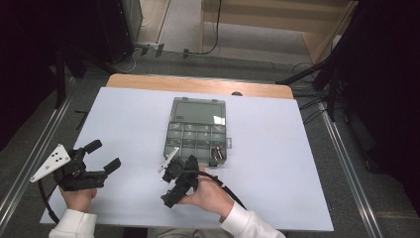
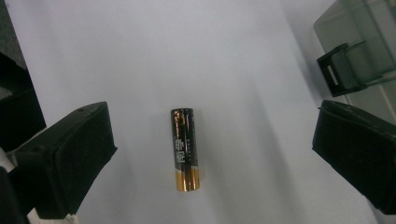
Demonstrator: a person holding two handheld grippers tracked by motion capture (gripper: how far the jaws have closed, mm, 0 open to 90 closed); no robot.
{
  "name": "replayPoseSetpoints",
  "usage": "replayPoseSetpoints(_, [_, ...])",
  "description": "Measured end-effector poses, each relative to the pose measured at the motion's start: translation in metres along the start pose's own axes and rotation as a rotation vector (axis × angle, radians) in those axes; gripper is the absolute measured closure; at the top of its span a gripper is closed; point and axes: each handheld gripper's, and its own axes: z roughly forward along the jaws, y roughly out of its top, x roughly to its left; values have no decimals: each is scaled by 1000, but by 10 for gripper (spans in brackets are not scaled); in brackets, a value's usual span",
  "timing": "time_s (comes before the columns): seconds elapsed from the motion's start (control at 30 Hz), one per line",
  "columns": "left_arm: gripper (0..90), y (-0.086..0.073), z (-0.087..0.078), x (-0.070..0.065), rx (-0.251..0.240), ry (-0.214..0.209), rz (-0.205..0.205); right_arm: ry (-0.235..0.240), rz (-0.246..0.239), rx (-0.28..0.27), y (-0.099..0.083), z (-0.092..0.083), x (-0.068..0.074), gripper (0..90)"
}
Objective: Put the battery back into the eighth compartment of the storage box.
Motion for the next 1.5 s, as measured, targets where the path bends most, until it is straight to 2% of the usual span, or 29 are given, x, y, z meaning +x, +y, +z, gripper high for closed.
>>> replayPoseSetpoints(0.23, [0,0,0,0,0,-1,0,20,-62,88,0,12,7,50])
replayPoseSetpoints(0.3, [0,0,0,0,-1,0,-1,20,-64,118,-1,14,9,85])
replayPoseSetpoints(0.37, [0,0,0,0,0,0,1,16,-66,137,-1,16,11,187])
replayPoseSetpoints(0.43, [0,0,-1,0,-2,-1,-2,21,-85,157,-2,16,12,372])
replayPoseSetpoints(0.53, [0,0,-1,0,-3,-5,-3,9,-88,190,-2,16,15,474])
replayPoseSetpoints(0.67, [0,0,-1,-1,-3,-8,-2,-18,-59,196,-1,16,15,704])
replayPoseSetpoints(0.73, [0,0,0,0,-2,-7,-3,2,-54,202,-1,15,13,773])
replayPoseSetpoints(0.87, [0,0,-1,-1,-2,-8,-2,30,-52,197,-2,15,9,779])
replayPoseSetpoints(1.1, [0,0,-1,0,-3,-7,-3,64,-19,194,-2,10,5,780])
replayPoseSetpoints(1.23, [0,0,-1,-1,-2,-7,-4,70,-29,176,-2,3,1,780])
replayPoseSetpoints(1.3, [0,0,-1,0,-2,-7,-4,70,3,136,-3,-12,-6,780])
replayPoseSetpoints(1.33, [0,0,-1,0,-2,-7,-4,70,3,136,-3,-12,-6,780])
replayPoseSetpoints(1.37, [0,0,-1,0,-1,-4,-4,65,7,101,-4,-21,-13,780])
replayPoseSetpoints(1.4, [0,0,-1,0,-1,-4,-4,65,7,101,-4,-21,-13,780])
replayPoseSetpoints(1.43, [0,0,-1,0,-3,-5,-6,65,38,75,-5,-32,-19,780])
replayPoseSetpoints(1.5, [0,0,-1,0,-1,-5,-5,70,65,45,-6,-40,-24,780])
